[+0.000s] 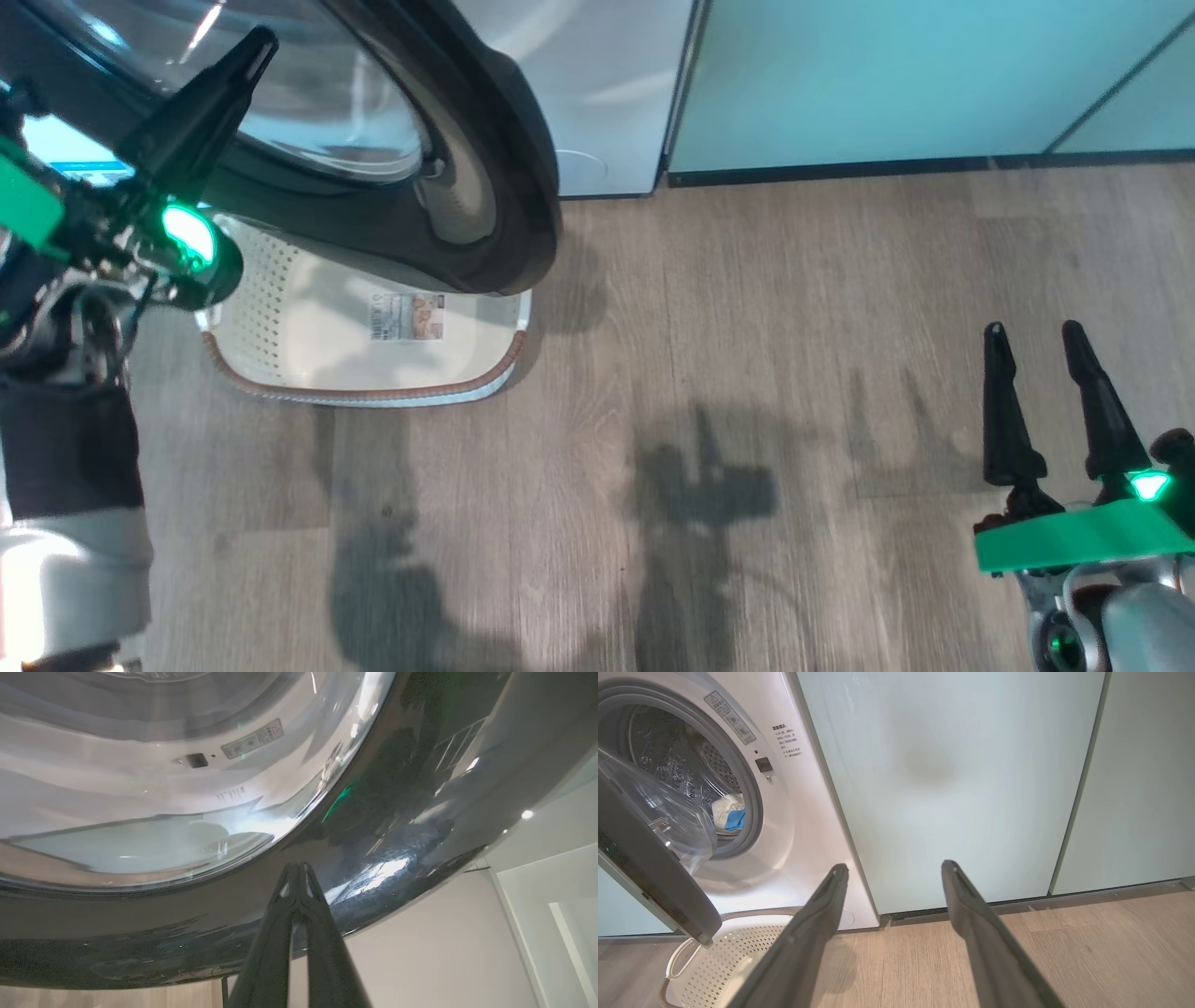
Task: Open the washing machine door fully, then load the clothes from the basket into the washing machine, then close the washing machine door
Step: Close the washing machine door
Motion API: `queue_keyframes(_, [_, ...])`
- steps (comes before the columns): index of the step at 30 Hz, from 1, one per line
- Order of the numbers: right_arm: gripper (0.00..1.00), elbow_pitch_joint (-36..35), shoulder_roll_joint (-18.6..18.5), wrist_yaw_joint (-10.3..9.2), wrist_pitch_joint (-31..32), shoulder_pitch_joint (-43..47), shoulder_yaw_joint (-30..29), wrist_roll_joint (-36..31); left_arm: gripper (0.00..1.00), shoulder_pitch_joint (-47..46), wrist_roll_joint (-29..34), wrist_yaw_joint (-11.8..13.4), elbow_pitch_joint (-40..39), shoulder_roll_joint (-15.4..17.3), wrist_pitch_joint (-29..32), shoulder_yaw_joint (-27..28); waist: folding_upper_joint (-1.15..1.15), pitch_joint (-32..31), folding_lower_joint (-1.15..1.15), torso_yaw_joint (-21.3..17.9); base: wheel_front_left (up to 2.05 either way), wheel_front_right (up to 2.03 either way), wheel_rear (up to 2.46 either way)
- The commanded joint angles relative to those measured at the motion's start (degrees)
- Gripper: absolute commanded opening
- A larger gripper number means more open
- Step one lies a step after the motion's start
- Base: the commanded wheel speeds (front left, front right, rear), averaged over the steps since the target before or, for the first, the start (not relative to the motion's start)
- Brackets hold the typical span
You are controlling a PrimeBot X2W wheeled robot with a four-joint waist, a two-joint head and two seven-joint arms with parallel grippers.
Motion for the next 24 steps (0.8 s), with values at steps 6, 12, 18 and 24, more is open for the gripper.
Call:
queue_keyframes(6, [1.00, -2.09, -0.02, -0.16, -0.53, -0.71, 0.00, -1.02, 1.00, 3.65, 3.84, -2.77, -6.40, 0.28, -4.09, 2.89, 0.00, -1.11, 0.00, 2.12, 0.00, 0.00, 0.00])
queue_keyframes(12, [1.00, -2.25, -0.02, -0.16, -0.53, -0.54, -0.42, -1.60, 1.00, 7.33, 12.28, -3.57, -11.82, -2.73, -12.55, 2.85, 0.00, -1.67, 0.00, 3.95, 0.00, 0.00, 0.00])
queue_keyframes(18, [1.00, -2.41, -0.02, -0.16, -0.53, -0.60, -0.79, -2.12, 1.00, 10.08, 20.92, -3.67, -18.97, -3.28, -19.49, 1.79, 0.00, -1.99, 0.00, 4.95, 0.00, 0.00, 0.00])
queue_keyframes(24, [1.00, -2.42, -0.02, -0.16, -0.53, -0.47, -0.90, -2.57, 1.00, 14.52, 36.50, -3.68, -25.01, -1.93, -30.30, -0.74, 0.00, -2.80, 0.00, 5.42, 0.00, 0.00, 0.00])
